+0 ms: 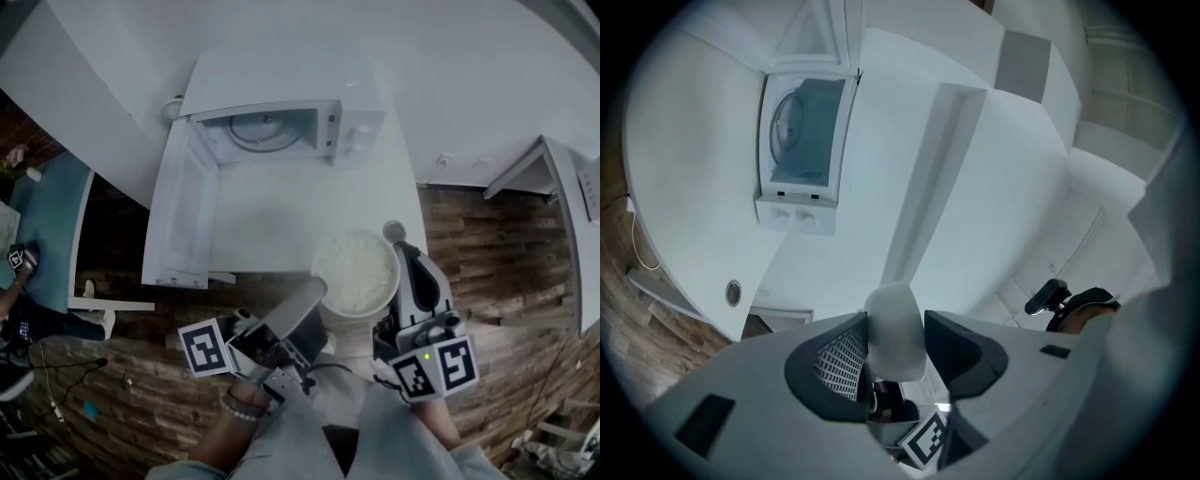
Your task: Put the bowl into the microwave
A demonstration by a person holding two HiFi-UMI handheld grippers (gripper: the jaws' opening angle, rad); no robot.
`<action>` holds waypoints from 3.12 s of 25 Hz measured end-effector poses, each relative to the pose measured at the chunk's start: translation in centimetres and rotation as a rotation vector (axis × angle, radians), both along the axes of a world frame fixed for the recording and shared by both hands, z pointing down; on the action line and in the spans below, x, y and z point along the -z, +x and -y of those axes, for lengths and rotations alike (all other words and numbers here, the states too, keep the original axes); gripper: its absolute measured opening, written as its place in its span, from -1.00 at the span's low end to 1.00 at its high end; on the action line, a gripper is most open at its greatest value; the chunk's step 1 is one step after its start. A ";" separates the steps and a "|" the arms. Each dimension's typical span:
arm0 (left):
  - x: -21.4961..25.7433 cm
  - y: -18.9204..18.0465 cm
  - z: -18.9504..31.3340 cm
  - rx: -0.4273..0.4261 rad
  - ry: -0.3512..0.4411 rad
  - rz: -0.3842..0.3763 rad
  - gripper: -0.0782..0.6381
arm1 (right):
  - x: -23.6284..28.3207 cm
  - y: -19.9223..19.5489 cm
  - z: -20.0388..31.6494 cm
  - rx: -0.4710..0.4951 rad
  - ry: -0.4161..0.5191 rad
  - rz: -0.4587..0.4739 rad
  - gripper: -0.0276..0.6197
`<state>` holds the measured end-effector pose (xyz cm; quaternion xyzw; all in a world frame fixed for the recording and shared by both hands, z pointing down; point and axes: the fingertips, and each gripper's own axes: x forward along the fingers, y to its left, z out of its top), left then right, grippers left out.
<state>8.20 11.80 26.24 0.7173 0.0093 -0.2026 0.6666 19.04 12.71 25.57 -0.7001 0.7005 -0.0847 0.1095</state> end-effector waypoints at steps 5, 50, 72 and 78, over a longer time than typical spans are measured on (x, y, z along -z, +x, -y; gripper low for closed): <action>-0.5 0.1 0.2 0.060 -0.011 0.006 -0.26 | -0.7 0.0 0.8 0.065 -0.005 0.006 -0.91; -2.0 -1.5 15.3 0.083 0.025 0.044 -0.26 | -2.4 -2.0 15.8 0.105 -0.065 -0.082 -0.91; -5.5 -2.4 20.6 0.174 -0.021 0.060 -0.27 | -6.1 -3.0 22.8 0.216 -0.128 -0.050 -0.91; -6.3 -2.3 22.1 0.249 -0.002 0.082 -0.27 | -7.4 -3.1 24.9 0.301 -0.172 -0.067 -0.91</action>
